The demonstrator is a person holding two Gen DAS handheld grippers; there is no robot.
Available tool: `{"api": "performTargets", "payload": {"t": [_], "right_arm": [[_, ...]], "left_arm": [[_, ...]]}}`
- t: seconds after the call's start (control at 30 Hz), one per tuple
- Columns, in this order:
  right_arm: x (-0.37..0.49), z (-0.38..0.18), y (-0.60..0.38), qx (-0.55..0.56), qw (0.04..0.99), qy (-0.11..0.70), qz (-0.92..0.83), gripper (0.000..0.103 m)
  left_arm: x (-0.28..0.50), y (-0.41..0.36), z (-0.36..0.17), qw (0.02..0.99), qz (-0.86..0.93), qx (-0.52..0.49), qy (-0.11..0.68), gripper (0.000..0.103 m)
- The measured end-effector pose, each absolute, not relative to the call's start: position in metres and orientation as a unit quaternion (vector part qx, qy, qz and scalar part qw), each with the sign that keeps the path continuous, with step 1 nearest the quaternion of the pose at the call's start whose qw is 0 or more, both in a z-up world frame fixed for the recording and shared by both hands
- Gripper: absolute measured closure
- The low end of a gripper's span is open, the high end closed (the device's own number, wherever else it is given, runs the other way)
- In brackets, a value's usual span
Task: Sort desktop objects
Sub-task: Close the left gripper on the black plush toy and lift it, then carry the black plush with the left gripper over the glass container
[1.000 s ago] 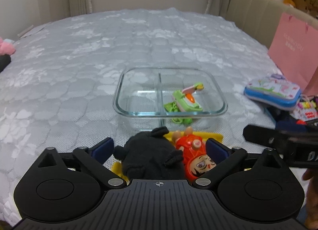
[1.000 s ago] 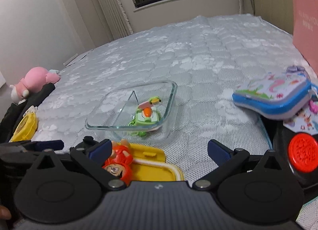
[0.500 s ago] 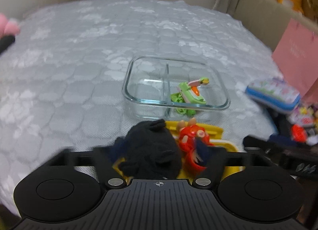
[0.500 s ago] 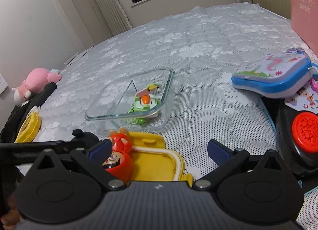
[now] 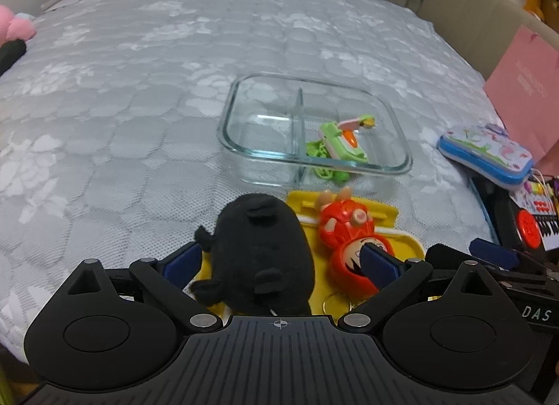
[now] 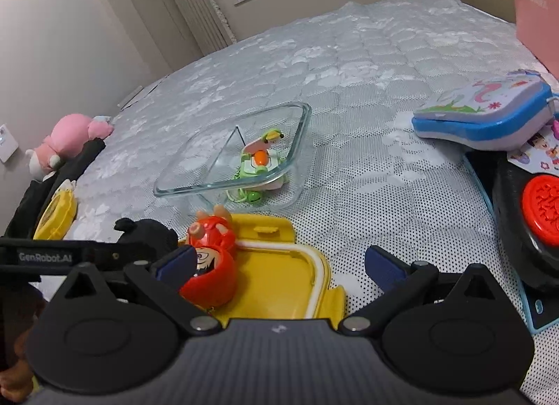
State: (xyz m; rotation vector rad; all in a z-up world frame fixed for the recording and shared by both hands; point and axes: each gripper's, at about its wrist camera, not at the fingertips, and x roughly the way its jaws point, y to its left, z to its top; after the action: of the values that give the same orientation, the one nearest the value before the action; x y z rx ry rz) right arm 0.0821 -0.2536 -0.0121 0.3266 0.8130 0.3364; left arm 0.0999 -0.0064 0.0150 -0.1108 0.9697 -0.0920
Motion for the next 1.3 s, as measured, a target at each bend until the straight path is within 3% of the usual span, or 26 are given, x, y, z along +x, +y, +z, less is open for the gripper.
{"api": "performTargets", "payload": {"t": [0.1, 0.53, 1.1, 1.2, 1.3], "right_arm": [[0.082, -0.014, -0.253, 0.158, 0.890, 0.394, 0.165, 0.000], [0.084, -0.023, -0.249, 0.164, 0.881, 0.409, 0.170, 0.000], [0.082, -0.026, -0.250, 0.173, 0.878, 0.411, 0.172, 0.000], [0.080, -0.023, -0.250, 0.177, 0.880, 0.405, 0.174, 0.000], [0.079, -0.020, -0.250, 0.179, 0.882, 0.400, 0.176, 0.000]], "left_arm": [[0.098, -0.009, 0.016, 0.887, -0.031, -0.029, 0.459, 0.045], [0.091, -0.008, 0.029, 0.894, -0.047, -0.036, 0.445, 0.049], [0.091, -0.027, 0.077, 0.928, -0.065, 0.007, 0.368, 0.049], [0.098, -0.030, 0.089, 0.942, -0.050, 0.026, 0.332, 0.059], [0.106, -0.031, 0.098, 0.951, -0.044, 0.040, 0.303, 0.059]]}}
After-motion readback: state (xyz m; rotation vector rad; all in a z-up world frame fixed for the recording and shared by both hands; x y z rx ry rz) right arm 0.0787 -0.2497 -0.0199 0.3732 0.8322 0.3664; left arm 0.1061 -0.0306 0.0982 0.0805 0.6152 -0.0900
